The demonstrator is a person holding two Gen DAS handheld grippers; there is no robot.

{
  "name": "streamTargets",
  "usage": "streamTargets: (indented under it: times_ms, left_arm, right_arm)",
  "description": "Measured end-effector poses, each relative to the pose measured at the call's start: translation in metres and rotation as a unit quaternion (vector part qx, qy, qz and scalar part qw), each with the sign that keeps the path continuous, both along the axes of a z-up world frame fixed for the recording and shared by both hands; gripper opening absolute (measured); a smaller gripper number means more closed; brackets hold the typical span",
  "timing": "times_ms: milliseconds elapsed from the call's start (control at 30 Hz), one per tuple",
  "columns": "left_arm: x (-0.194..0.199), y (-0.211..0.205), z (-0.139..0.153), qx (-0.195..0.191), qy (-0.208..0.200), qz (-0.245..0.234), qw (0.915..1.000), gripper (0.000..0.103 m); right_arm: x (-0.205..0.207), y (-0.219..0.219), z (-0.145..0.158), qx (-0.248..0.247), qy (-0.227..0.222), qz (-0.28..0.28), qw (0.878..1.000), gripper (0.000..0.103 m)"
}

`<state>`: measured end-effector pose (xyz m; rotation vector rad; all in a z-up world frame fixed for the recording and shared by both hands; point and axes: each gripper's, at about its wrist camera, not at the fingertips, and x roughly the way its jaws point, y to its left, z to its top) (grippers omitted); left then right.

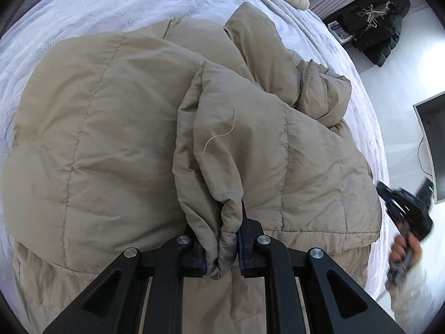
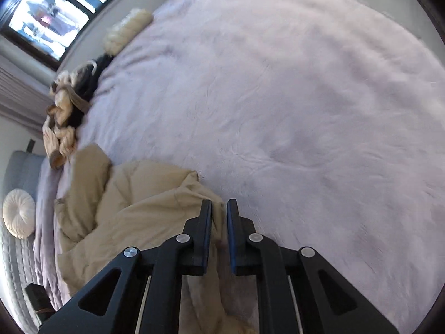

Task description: Fold large clothes

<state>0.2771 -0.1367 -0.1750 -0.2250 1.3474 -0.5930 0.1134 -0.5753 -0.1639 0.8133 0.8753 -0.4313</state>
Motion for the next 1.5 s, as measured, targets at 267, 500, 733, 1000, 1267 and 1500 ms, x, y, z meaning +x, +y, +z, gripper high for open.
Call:
streamTargets:
  times_ms: [267, 500, 733, 1000, 1267, 1500]
  left_arm:
    - [-0.003, -0.002, 0.001, 0.008, 0.0, 0.004, 1.0, 0.019]
    - [0.0, 0.045, 0.058, 0.066, -0.077, 0.019, 0.9946, 0.03]
    - [0.003, -0.002, 0.063, 0.015, -0.093, -0.033, 0.995, 0.03]
    - [0.007, -0.016, 0.014, 0.065, -0.075, -0.012, 0.995, 0.03]
    - [0.01, 0.022, 0.032, 0.104, -0.08, 0.033, 0.9908, 0.03]
    - [-0.036, 0.044, 0.049, 0.146, -0.085, 0.029, 0.9852, 0.03]
  right_arm:
    - [-0.028, 0.079, -0.008, -0.024, 0.045, 0.138, 0.989, 0.01]
    - [-0.033, 0.073, -0.019, -0.008, 0.05, 0.118, 0.992, 0.007]
    - [-0.017, 0.081, 0.009, -0.016, 0.008, 0.135, 0.991, 0.008]
    - [-0.013, 0.077, -0.019, -0.012, 0.033, 0.135, 0.99, 0.007]
    - [-0.049, 0.05, -0.006, -0.029, 0.056, 0.073, 0.995, 0.008]
    - [-0.089, 0.056, 0.013, -0.01, 0.042, 0.079, 0.996, 0.015]
